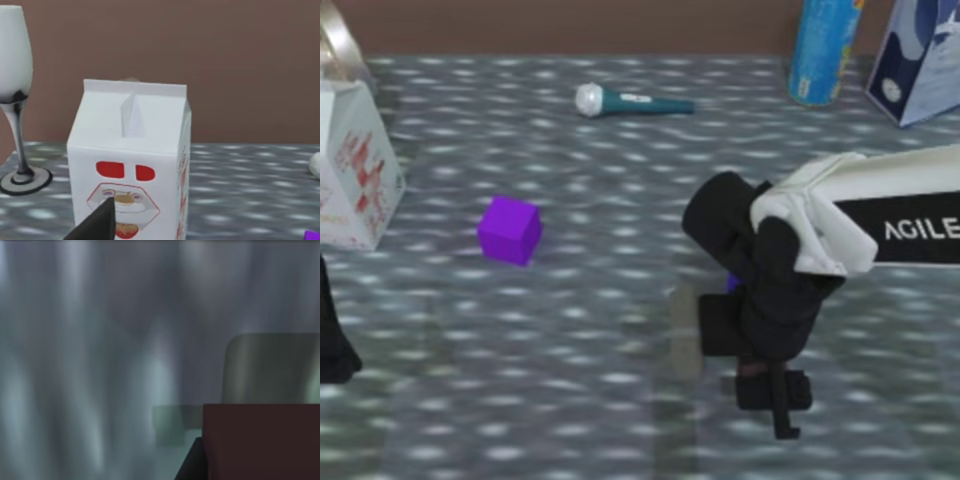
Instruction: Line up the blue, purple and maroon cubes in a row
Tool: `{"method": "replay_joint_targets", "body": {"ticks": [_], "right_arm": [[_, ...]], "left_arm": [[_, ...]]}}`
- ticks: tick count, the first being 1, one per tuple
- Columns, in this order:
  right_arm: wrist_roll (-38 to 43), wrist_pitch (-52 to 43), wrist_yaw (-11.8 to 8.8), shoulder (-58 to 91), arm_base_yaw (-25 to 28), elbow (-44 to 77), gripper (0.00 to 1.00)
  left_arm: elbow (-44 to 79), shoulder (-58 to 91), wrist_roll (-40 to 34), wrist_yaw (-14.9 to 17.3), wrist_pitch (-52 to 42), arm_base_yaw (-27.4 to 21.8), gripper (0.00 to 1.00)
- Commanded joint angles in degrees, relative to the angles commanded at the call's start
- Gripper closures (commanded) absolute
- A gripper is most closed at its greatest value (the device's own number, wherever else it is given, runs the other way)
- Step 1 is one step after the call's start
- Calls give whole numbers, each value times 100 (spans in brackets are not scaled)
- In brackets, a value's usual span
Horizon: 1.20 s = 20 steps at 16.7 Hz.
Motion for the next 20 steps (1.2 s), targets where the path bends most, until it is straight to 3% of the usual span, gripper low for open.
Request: {"method": "replay_joint_targets", "body": {"ticks": [6,16,20], "right_arm": [[0,0,0,0,0,0,2],[-1,-21,-1,-12,-7,14,0],[2,-707,-8,-277,-9,385,0]], "left_arm": [[0,0,0,0,0,0,0],[0,0,0,0,0,0,0],[0,0,0,0,0,0,0]]}}
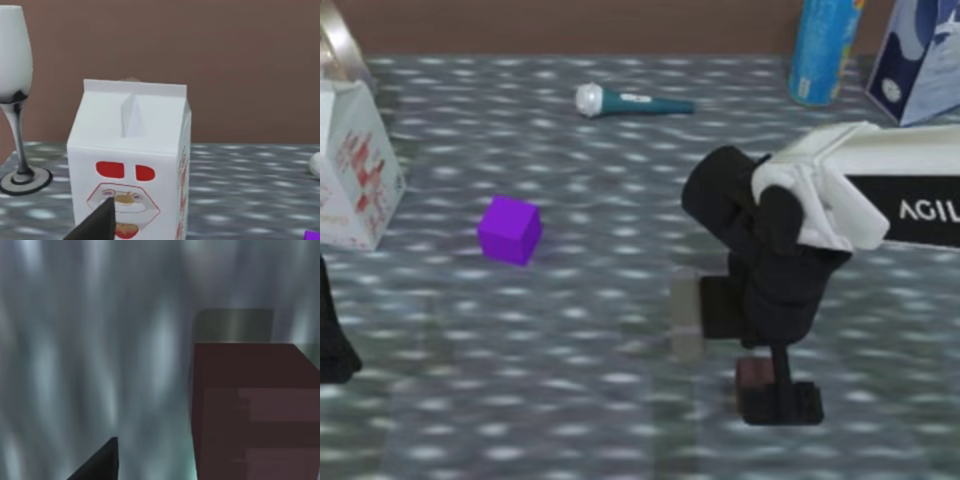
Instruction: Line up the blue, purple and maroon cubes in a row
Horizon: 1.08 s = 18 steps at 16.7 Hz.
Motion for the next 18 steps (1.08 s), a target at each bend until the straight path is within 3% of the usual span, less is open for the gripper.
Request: {"method": "replay_joint_targets", "body": {"ticks": [4,10,14,18], "right_arm": [[-35,-741,2,-358,39,411,0],[-16,-725,-2,-414,0,391,0],[245,-252,-70,-1130,-319,-77,0],[841,630,-177,-2627,-957,-1064,0]], "left_arm": [[0,0,0,0,0,0,0],[57,57,2,-3,-37,-7,0],[888,886,21,-16,-554,-125,0],[2570,2675,53,-8,-1558,-374,0]]}}
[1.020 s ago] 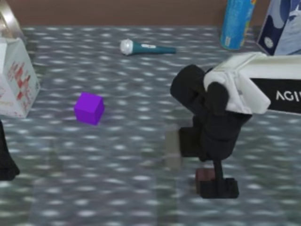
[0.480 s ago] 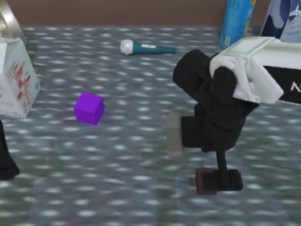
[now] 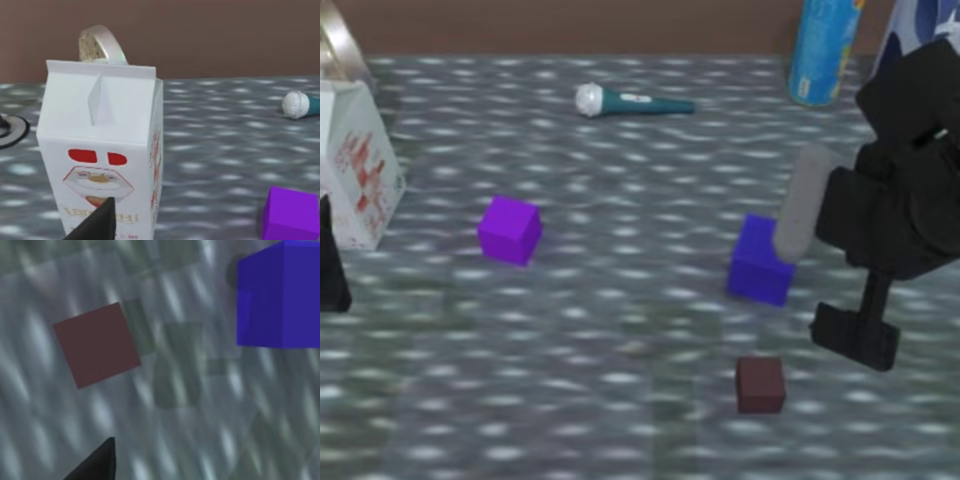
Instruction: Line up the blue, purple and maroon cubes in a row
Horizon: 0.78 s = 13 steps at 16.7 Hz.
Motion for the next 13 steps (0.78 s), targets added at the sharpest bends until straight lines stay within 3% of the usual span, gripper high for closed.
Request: {"method": "replay_joint_targets", "body": {"ticks": [7,13], "right_arm": [[1681,1925,-135,-3866,-1452,-2671,0],[3072,3326,-17,-6569,-2392,-4759,0]], "left_arm": [[3701,4835,57,19,-2382,-546,0],[6517,8323,93,35,-4219,-965,0]]}}
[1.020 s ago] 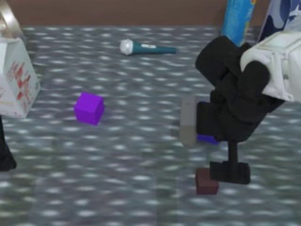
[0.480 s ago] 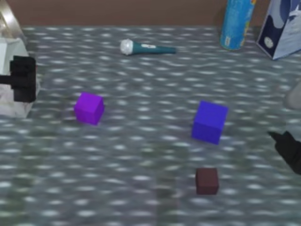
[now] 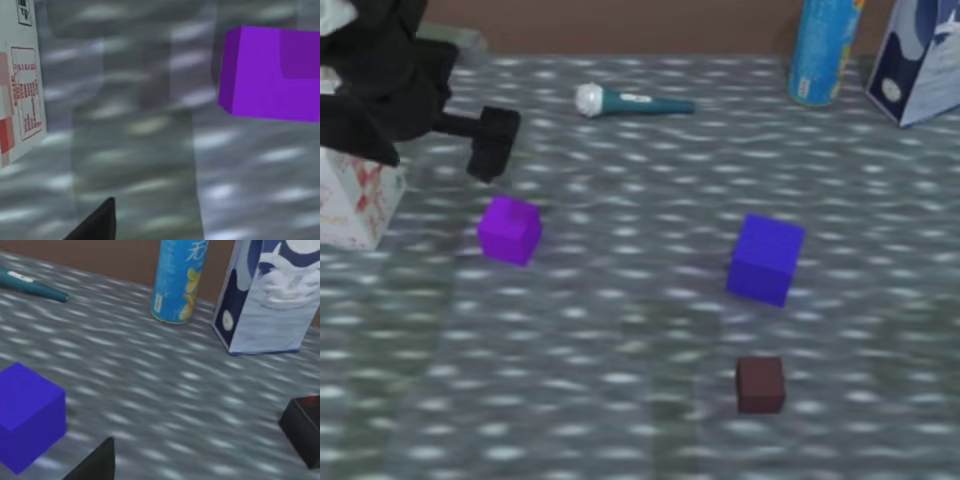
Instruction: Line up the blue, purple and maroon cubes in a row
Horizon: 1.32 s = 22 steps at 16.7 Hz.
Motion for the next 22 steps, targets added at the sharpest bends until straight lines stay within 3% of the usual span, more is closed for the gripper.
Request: {"method": "replay_joint_targets", "body": {"ticks": [8,16,22], "right_arm": [[1016,1054,247,-1945,-567,-1355,0],[1040,1079,255,-1985,-578,-1383,0],[1040,1079,255,-1985,-578,-1383,0]], "left_arm": [[2248,2356,26,0,-1180,-300,0],[2208,2429,36,-1,-1099,-285,0],[1440,2859,41,4,152,-297,0]]}}
